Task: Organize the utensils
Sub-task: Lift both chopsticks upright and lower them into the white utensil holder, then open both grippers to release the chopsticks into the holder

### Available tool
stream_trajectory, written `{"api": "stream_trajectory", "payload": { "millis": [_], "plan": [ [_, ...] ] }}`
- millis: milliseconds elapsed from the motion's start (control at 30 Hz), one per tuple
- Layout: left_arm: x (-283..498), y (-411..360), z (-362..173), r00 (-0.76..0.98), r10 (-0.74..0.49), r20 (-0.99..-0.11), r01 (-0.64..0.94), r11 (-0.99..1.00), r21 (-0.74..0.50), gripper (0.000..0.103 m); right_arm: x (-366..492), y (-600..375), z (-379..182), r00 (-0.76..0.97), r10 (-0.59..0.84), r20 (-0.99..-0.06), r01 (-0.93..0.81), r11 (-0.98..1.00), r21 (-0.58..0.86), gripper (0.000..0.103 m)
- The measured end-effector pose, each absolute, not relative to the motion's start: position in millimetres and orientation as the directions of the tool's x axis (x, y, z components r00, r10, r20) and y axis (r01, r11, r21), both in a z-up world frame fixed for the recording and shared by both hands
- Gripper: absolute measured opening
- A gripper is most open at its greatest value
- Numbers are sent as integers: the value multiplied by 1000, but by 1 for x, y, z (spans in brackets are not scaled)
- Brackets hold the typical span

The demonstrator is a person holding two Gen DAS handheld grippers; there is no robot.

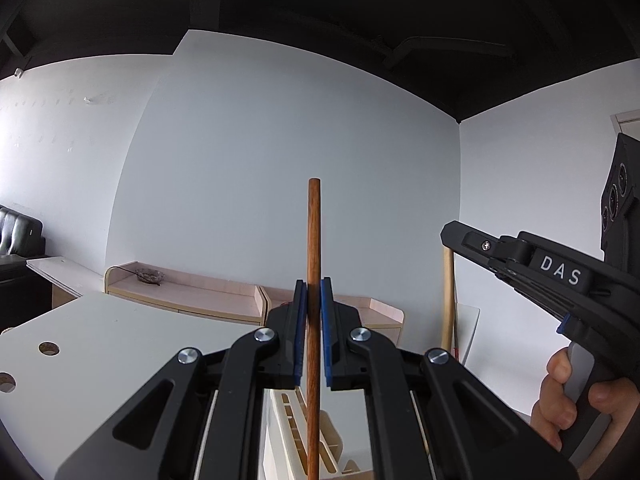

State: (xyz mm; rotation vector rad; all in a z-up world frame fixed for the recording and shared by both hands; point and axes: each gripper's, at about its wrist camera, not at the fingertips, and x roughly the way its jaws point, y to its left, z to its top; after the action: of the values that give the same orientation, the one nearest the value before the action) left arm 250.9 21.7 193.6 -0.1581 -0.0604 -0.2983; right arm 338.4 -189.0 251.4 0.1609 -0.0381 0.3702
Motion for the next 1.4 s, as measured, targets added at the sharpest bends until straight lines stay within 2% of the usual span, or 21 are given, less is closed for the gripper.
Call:
{"api": "stream_trajectory", "payload": {
  "millis": [233, 567, 1067, 1400],
  "plan": [
    [242, 19, 185, 956, -291, 33, 293, 952, -90, 7, 327, -191, 239, 920, 387, 64, -392, 912, 124, 6],
    [236, 15, 182, 947, -316, -55, 314, 949, -33, 7, 319, -189, 220, 904, 426, -42, -419, 901, 115, 6],
    [230, 21, 175, 932, -311, -188, 311, 950, -26, 7, 316, -188, 203, 872, 448, -196, -440, 894, 88, 6],
    [224, 21, 168, 924, -303, -232, 307, 951, -19, 17, 315, -192, 194, 857, 452, -249, -439, 892, 109, 7]
  ]
}}
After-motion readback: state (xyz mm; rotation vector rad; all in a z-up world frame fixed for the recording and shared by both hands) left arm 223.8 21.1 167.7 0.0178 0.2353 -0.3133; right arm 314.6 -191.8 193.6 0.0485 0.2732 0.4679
